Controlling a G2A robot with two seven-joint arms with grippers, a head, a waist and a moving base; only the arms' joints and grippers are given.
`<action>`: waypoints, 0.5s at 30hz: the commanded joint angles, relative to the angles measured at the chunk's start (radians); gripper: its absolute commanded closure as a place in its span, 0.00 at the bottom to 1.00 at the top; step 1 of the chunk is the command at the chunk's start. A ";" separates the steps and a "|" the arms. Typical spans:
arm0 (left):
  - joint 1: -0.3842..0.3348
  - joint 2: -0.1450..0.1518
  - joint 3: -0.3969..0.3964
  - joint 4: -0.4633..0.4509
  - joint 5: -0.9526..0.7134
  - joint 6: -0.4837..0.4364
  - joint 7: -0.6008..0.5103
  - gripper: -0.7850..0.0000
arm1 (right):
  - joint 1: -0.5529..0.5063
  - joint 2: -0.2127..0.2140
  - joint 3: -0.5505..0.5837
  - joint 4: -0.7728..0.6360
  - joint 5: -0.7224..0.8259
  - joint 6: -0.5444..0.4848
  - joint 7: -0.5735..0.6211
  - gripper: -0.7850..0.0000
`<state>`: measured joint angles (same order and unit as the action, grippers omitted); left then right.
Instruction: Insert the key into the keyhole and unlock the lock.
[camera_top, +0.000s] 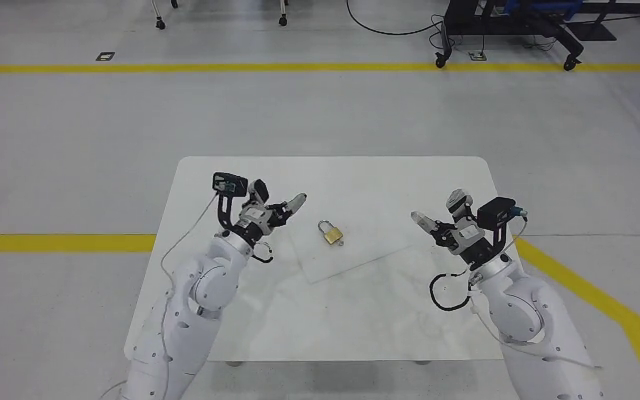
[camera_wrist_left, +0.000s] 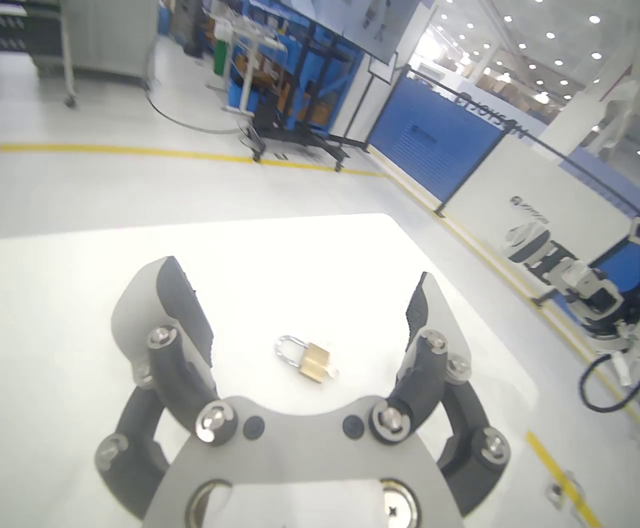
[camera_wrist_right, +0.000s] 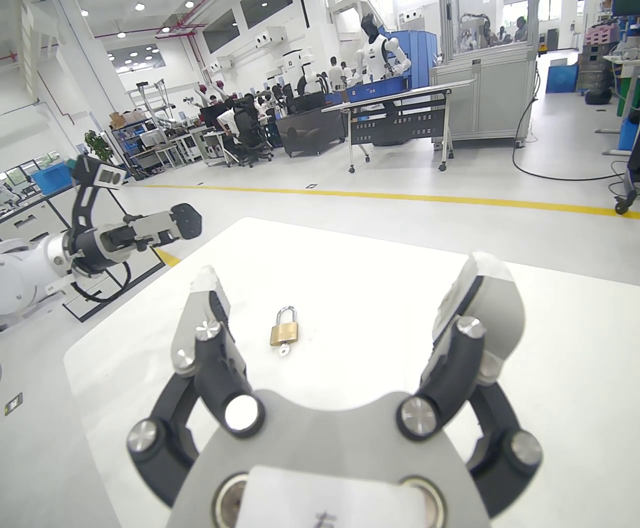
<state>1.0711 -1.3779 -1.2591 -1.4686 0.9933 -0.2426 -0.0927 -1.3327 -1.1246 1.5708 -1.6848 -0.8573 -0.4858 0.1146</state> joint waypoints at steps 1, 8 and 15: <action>0.023 0.004 -0.002 -0.010 0.143 0.047 0.092 0.00 | 0.000 0.000 0.000 0.000 0.000 0.000 0.000 0.00; 0.038 0.005 0.005 -0.007 0.194 0.063 0.158 0.00 | -0.002 0.000 0.004 0.002 -0.007 0.006 -0.014 0.00; 0.038 0.005 0.005 -0.007 0.194 0.063 0.158 0.00 | 0.021 0.006 0.102 0.066 0.099 0.035 -0.041 0.00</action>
<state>1.1090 -1.3728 -1.2546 -1.4754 1.1871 -0.1795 0.0657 -1.3108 -1.1200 1.6578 -1.6204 -0.7643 -0.4505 0.0787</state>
